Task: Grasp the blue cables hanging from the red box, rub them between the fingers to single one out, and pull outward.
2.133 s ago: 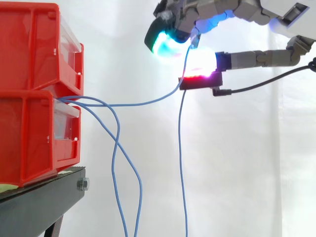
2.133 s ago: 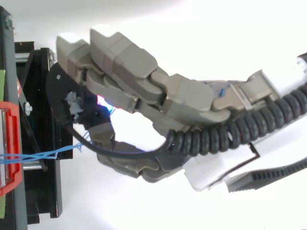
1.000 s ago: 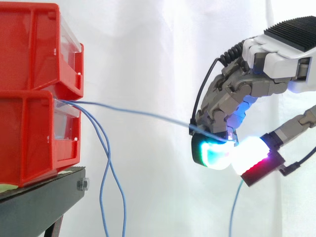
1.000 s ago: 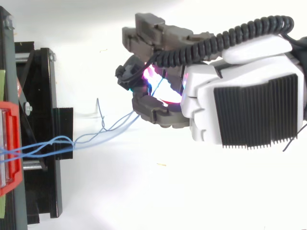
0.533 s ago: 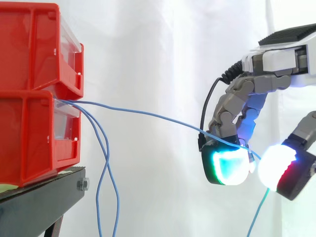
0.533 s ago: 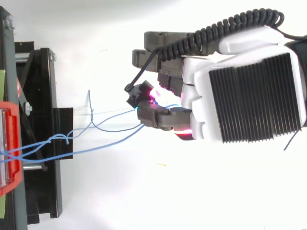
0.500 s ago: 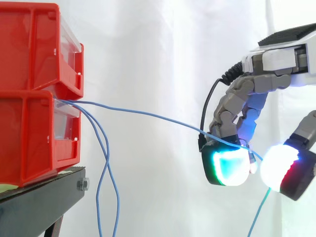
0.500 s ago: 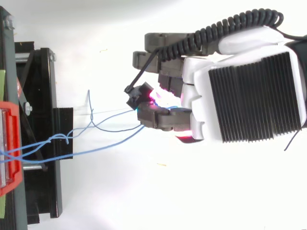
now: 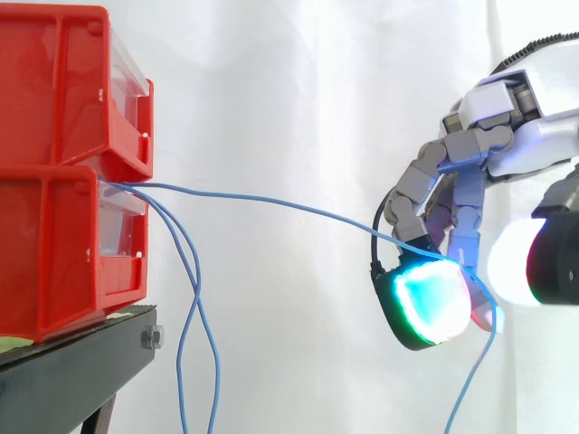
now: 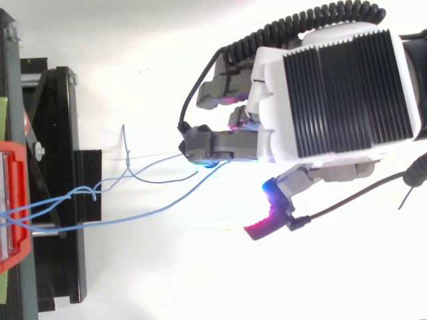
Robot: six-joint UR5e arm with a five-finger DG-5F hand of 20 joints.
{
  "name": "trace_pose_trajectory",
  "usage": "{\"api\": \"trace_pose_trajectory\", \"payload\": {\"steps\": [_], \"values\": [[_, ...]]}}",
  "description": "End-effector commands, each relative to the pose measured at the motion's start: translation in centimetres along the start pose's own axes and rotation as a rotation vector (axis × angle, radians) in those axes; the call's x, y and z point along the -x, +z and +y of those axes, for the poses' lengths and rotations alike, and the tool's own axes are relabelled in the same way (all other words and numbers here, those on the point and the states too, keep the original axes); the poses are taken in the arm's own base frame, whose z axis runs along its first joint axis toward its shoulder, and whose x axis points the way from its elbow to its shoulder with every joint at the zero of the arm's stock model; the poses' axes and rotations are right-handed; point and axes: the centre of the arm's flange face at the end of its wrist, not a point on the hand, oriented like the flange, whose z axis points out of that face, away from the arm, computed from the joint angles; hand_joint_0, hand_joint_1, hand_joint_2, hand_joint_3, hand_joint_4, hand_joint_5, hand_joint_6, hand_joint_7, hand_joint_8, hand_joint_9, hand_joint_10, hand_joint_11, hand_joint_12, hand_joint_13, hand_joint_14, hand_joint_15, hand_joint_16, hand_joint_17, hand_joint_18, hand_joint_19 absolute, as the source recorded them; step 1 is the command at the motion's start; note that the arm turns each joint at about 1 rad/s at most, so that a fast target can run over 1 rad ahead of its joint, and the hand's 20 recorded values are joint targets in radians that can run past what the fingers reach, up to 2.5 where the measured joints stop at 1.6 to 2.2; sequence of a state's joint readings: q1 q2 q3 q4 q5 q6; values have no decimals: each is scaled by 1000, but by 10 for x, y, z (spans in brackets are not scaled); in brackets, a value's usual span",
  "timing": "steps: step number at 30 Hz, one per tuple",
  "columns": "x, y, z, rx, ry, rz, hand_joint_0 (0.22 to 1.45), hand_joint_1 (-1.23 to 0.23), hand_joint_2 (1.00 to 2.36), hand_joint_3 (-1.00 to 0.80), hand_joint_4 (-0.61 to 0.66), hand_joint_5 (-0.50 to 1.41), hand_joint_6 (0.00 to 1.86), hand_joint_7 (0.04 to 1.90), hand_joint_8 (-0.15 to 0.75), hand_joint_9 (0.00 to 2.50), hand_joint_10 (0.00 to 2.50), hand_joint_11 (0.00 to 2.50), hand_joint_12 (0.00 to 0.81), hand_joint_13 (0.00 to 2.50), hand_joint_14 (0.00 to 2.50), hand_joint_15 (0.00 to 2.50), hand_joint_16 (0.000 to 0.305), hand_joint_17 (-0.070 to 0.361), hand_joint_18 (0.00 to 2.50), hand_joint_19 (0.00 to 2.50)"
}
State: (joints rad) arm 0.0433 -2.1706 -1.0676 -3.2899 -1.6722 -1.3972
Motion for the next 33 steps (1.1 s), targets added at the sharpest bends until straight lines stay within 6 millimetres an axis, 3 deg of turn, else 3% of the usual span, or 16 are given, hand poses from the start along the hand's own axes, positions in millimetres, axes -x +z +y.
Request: {"api": "trace_pose_trajectory", "payload": {"steps": [1, 4, 6, 10, 14, 19, 23, 30, 33], "values": [[-3, -1, 3, -30, 1102, 13, 593, -453, 1001, -486, 273, -46, 660, 1080, 370, 1207, 16, 671, 385, 744, 12, 368, 49, 111, 716, 436], [-4, -1, 4, -53, 1159, 5, 607, -432, 1002, -470, 358, -39, 637, 1115, 359, 1244, 18, 647, 380, 768, 13, 367, 49, 110, 735, 435], [-4, -1, 5, -54, 1160, 4, 620, -438, 1004, -439, 366, -21, 556, 1292, 358, 1252, 18, 642, 379, 769, 13, 372, 48, 109, 736, 435], [-4, 0, 7, -52, 1159, 6, 632, -505, 1011, -333, 347, -14, 503, 1391, 368, 1255, 16, 649, 381, 775, 13, 373, 49, 110, 745, 431], [-5, 0, 8, -53, 1159, 7, 638, -603, 1012, -212, 298, -41, 549, 1259, 401, 1222, 15, 664, 412, 793, 12, 364, 55, 123, 793, 393], [-8, -4, 8, -78, 1168, 35, 635, -673, 1010, -190, 281, -75, 612, 1078, 406, 1158, 15, 683, 425, 772, 12, 361, 57, 128, 780, 379], [-11, -7, 9, -101, 1185, 60, 634, -775, 1010, -155, 276, -165, 828, 724, 411, 1048, 15, 770, 435, 734, 12, 363, 58, 131, 783, 370], [-16, -18, 5, -193, 1323, 90, 644, -816, 1011, -187, 283, -194, 890, 651, 397, 972, 14, 812, 422, 699, 12, 368, 56, 126, 746, 384], [-20, -21, 3, -238, 1360, 99, 557, -686, 1006, -412, 243, -126, 743, 845, 377, 1006, 16, 706, 400, 684, 13, 374, 53, 119, 707, 423]]}}
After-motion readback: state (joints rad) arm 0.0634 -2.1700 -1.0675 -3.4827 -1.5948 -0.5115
